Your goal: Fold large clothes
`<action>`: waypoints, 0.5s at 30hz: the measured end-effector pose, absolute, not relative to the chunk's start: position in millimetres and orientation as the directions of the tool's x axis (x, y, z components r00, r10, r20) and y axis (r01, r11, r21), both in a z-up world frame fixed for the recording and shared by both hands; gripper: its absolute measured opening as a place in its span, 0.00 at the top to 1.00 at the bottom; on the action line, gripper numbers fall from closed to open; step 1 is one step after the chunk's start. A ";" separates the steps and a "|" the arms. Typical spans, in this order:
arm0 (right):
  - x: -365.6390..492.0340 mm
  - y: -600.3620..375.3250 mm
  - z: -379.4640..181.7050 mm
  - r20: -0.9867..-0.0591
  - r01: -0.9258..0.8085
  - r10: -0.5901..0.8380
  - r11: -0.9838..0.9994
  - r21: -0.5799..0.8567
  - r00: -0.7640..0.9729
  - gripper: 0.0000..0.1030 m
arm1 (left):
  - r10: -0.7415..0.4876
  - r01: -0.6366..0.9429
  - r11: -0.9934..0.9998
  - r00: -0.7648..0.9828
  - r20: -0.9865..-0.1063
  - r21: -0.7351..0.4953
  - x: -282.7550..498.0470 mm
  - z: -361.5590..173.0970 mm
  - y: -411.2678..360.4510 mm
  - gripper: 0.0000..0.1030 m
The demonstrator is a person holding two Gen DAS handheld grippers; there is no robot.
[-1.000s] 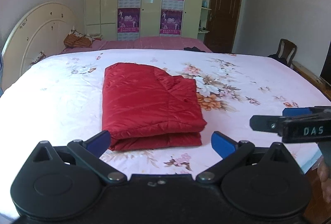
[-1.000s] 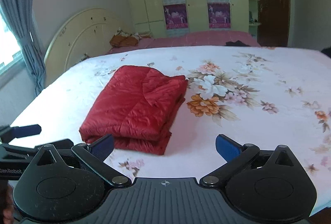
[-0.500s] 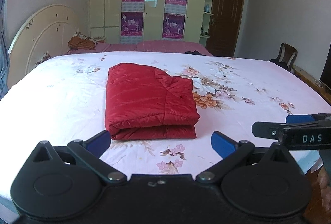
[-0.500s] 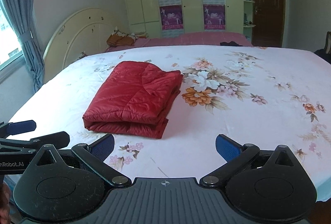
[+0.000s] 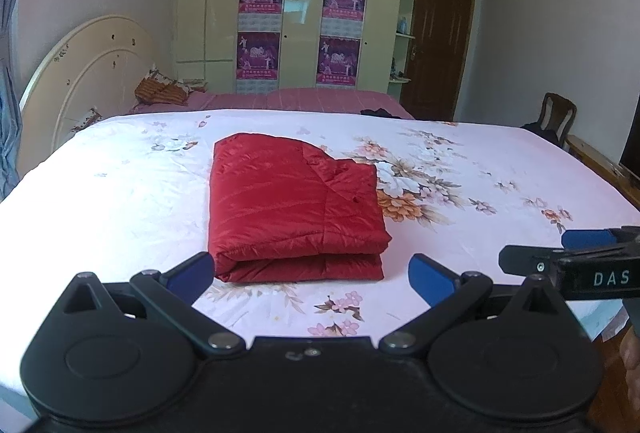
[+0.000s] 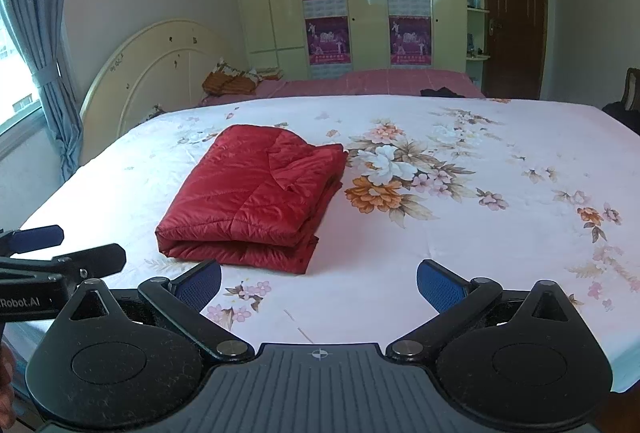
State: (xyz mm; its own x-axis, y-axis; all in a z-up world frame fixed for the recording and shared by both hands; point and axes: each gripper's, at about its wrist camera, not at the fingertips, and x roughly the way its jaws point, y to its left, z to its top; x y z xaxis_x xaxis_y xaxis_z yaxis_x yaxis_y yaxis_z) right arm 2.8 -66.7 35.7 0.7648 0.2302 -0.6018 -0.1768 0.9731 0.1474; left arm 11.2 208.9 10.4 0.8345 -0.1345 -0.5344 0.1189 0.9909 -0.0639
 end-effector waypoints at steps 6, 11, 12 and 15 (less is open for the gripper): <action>4.5 -68.5 35.9 -0.601 -0.179 0.234 0.972 0.150 0.764 0.00 | -0.128 0.112 0.992 0.838 -0.531 -0.061 11.8 11.4 210.7 0.00; 4.6 -74.1 38.4 -0.594 -0.177 0.236 0.972 0.156 0.769 0.00 | -0.120 0.103 0.993 0.844 -0.524 -0.061 13.6 13.7 212.1 0.00; 4.6 -74.9 38.8 -0.593 -0.177 0.237 0.971 0.158 0.770 0.00 | -0.119 0.102 0.993 0.844 -0.523 -0.062 14.3 13.9 212.5 0.00; 4.9 -76.2 39.2 -0.592 -0.179 0.238 0.971 0.159 0.770 0.00 | -0.116 0.098 0.993 0.846 -0.520 -0.063 15.4 14.8 212.8 0.00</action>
